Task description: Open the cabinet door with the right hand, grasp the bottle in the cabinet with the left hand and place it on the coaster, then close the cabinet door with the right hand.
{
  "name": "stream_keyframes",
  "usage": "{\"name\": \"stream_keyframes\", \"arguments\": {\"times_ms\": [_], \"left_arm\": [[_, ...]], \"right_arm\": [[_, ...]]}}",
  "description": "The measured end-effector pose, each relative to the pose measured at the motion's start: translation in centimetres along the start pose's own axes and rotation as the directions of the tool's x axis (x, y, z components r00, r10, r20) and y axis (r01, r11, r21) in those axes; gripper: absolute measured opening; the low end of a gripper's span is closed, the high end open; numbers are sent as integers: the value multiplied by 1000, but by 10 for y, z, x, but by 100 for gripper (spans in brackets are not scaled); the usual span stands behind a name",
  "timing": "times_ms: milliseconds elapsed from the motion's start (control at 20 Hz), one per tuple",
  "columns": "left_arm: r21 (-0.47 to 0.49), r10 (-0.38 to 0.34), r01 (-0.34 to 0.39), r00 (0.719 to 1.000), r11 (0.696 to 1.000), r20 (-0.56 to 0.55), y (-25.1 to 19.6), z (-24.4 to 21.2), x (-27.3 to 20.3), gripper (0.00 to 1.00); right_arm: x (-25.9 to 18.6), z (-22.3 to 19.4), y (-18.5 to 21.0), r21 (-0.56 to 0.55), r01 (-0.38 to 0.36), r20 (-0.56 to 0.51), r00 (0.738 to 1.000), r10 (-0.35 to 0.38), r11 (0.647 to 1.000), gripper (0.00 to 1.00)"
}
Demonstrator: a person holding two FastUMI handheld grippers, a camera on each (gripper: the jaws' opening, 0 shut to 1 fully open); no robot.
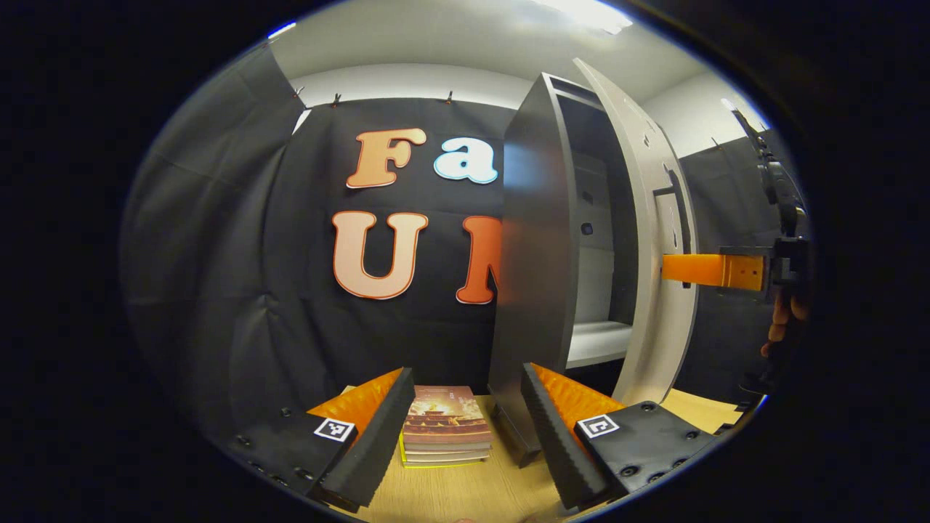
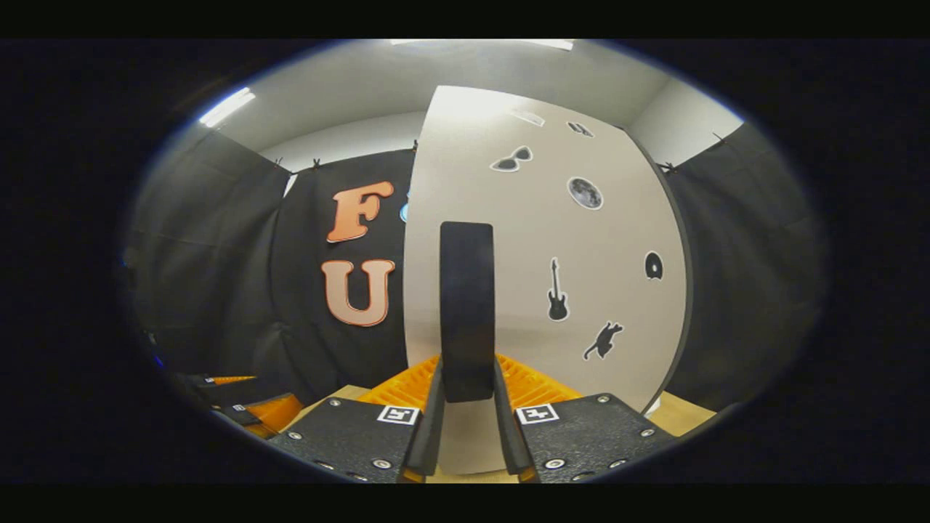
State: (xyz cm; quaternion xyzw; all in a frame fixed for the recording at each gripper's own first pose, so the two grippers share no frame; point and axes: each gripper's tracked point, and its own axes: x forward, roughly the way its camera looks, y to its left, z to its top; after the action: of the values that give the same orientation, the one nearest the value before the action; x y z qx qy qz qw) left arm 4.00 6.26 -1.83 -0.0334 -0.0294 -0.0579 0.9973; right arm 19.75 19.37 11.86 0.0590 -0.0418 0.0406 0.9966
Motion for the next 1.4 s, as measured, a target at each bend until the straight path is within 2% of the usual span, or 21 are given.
{"name": "stream_keyframes", "arguments": {"times_ms": [150,350,550,700,850,1150,1400], "left_arm": [[9,24,-24,1000,1000,-4,4,-4,5,95],[-27,50,-50,999,998,-10,4,-5,5,96],[-74,89,-92,995,993,-38,9,-13,0,96],[-75,118,-121,992,990,-44,13,-14,-5,96],[-65,139,-142,989,988,-47,15,-14,-7,94],[-50,141,-143,989,989,-39,5,-8,-6,95],[-47,146,-147,989,988,-27,-5,0,-9,95]], "right_arm": [[31,-4,7,7,-15,-25,1000,15,1000,35],[59,-10,10,35,-44,-47,998,45,998,35],[69,-13,7,39,-48,-37,998,50,998,35],[76,-19,10,7,-48,-48,998,48,999,38],[79,-23,10,35,-65,-64,996,68,997,39],[75,-25,15,53,-126,-50,990,129,991,53],[53,-16,16,29,-158,-17,987,159,987,75]]}}
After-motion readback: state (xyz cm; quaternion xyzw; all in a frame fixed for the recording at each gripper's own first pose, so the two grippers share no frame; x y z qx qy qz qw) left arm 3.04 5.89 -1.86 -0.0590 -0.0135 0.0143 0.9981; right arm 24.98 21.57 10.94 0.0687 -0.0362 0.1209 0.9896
